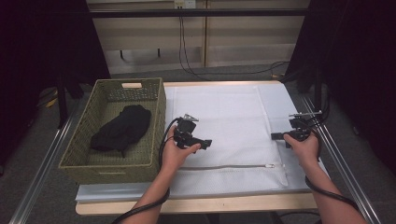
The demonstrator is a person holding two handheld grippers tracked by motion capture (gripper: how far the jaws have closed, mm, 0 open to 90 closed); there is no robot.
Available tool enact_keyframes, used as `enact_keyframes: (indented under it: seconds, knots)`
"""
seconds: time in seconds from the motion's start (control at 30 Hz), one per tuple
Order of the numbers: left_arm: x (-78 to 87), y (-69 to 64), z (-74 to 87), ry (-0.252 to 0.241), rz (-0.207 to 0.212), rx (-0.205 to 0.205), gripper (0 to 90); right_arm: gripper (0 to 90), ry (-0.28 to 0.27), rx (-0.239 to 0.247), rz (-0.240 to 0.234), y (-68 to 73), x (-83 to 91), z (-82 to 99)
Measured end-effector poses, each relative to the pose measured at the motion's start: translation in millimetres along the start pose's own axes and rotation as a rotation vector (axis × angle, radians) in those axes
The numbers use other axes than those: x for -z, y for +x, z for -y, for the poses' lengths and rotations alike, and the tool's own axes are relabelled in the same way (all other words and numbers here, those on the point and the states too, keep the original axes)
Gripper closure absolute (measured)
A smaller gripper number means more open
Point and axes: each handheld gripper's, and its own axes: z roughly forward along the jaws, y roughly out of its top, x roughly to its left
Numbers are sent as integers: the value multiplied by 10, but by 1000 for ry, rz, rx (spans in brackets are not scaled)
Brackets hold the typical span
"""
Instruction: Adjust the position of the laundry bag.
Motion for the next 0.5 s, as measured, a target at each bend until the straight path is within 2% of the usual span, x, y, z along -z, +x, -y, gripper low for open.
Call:
enact_keyframes:
  seconds: [0.07, 0.17, 0.2, 0.37, 0.5]
  knots:
    - [0, -1, -5, 4, -3, -9, 48, 900, 1, -4, 12, -14, 11, 5]
    - [-6, -15, -12, -5, 3, 2, 48, 900, -3, -14, 13, -51, 33, 15]
    - [-9, -17, -14, -8, 2, 0, 48, 900, -1, -30, 10, -52, 39, 19]
    - [-14, -21, -24, 3, 7, -9, 49, 900, -5, -21, 18, -75, 63, 27]
    - [-37, -38, -25, -3, 12, 1, 48, 900, -9, -22, 21, -96, 87, 37]
